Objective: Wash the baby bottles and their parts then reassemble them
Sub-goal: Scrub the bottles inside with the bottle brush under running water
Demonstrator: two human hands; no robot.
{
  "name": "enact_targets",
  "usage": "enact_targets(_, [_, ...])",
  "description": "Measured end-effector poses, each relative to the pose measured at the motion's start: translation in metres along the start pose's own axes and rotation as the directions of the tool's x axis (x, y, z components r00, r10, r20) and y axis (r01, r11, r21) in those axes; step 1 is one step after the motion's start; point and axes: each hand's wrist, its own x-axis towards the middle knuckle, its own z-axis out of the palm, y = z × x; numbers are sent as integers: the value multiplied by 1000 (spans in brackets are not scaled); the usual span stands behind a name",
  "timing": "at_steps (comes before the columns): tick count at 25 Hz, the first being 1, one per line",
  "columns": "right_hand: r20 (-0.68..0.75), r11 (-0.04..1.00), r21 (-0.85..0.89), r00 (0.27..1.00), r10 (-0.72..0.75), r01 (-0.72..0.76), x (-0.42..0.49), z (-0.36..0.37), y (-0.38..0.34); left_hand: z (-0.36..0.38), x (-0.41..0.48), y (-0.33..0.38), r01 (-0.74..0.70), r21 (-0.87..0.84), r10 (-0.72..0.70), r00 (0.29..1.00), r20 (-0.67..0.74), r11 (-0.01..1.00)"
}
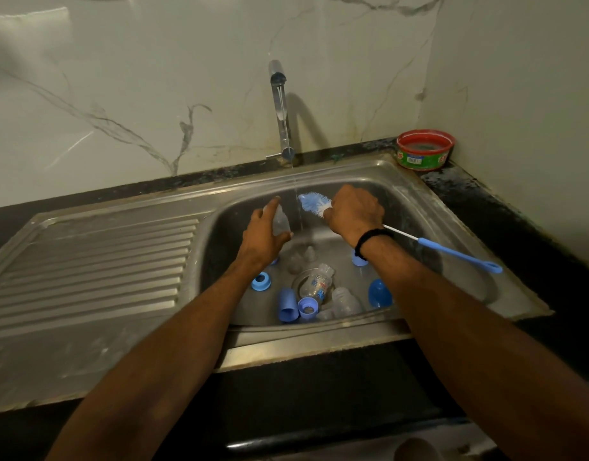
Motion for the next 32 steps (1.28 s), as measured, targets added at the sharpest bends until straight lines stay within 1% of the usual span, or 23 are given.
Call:
enact_targets(4, [5,1000,-18,1000,2,-2,-1,-1,-1,-1,1,-1,-27,-7,26,999,-28,1000])
enact_targets(8, [6,1000,-22,1000,10,-10,0,0,-2,-5,-1,2,-93,-67,85,990,-111,993])
enact_targets(9, [10,1000,-24,1000,7,-6,0,-1,-1,-4,-1,2,-88,-76,79,991,-112,993])
enact_targets(11, [16,1000,-17,1000,5,-5,0,0,-1,-3,-1,-3,-50,-39,48,997,-57,998])
enact_targets(12, [15,1000,-16,1000,0,0,-1,0,-2,-3,-3,-3,-45,-36,43,998,-52,998])
enact_targets(14, [4,1000,-12,1000,-8,8,0,-1,-2,-4,-1,-2,-58,-71,52,995,-88,996])
enact_targets(16, [6,1000,-7,1000,3,-3,-1,-1,-1,-2,0,-1,-71,-55,68,996,-64,996])
enact_targets(18, [7,1000,-22,1000,-6,6,0,-1,-2,1,-1,-1,-69,-52,65,995,-81,996])
enact_targets(20, [13,1000,-14,1000,7,-7,0,-1,-2,1,-1,-2,-65,-30,64,997,-40,997])
enact_targets(21, [15,1000,-17,1000,2,-2,0,-2,-3,-1,-1,-2,-74,-36,72,995,-63,997])
enact_targets(23, [7,1000,-19,1000,8,-7,0,-1,-2,-4,2,-1,-77,-101,64,989,-131,992])
enact_targets(24, [7,1000,-20,1000,10,-10,0,-1,-2,-5,3,0,-53,-144,32,990,-139,988])
enact_targets(26, [10,1000,-24,1000,9,-9,0,-2,-2,-8,2,-4,50,-215,-79,989,-126,975])
enact_targets(28, [7,1000,-20,1000,7,-7,1,-5,-1,-11,6,-9,83,-227,-119,982,-147,970])
enact_targets(32, [-1,999,25,1000,27,-27,2,-12,2,-22,6,-5,-29,-238,-36,964,-265,971])
